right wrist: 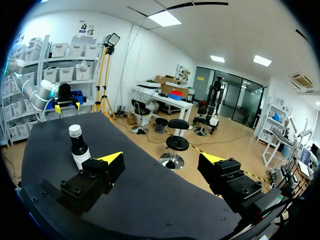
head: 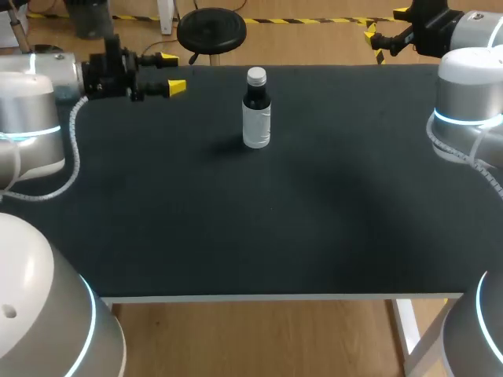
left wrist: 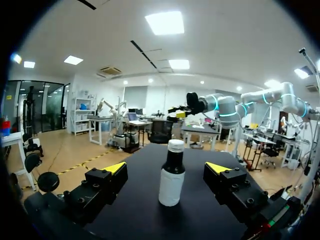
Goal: Unscrew the bottle cap
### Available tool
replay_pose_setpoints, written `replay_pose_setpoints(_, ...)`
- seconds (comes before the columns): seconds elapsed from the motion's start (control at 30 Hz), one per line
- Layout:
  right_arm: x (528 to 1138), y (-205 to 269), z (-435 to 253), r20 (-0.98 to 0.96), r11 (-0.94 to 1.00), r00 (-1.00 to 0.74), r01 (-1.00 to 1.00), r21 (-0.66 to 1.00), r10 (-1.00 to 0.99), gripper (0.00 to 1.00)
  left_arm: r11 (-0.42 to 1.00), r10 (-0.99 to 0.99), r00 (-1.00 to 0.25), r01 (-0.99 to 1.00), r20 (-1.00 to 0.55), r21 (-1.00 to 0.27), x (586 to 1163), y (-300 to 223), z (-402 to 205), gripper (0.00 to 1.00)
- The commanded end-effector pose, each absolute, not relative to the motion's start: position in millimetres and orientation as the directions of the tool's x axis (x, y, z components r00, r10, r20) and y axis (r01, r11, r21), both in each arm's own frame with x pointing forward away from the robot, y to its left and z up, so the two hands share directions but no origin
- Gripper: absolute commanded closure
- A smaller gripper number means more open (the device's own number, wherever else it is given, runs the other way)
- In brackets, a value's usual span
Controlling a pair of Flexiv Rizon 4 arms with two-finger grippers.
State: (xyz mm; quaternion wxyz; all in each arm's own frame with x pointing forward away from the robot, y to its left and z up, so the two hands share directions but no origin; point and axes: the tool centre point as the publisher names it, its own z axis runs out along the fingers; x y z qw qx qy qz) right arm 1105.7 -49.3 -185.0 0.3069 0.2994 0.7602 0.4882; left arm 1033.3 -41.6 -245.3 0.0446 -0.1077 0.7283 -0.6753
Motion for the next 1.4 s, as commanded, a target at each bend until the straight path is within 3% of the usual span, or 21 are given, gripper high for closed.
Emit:
replay_pose_setpoints(0.03, 1105, -50, -185, -0.174, 0.344, -0.633, 0.156, 0.926, 0.755, 0.0, 0.034, -0.147, -0.986, -0.08, 0.074, -0.996, 1042, -54, -260, 0.0)
replay_pose_setpoints(1.4, 1105, -50, -185, -0.174, 0.344, -0.633, 0.156, 0.926, 0.755, 0.0, 0.025, 0.072, -0.997, -0.002, 0.004, -1.0, 1044, -149, -284, 0.0)
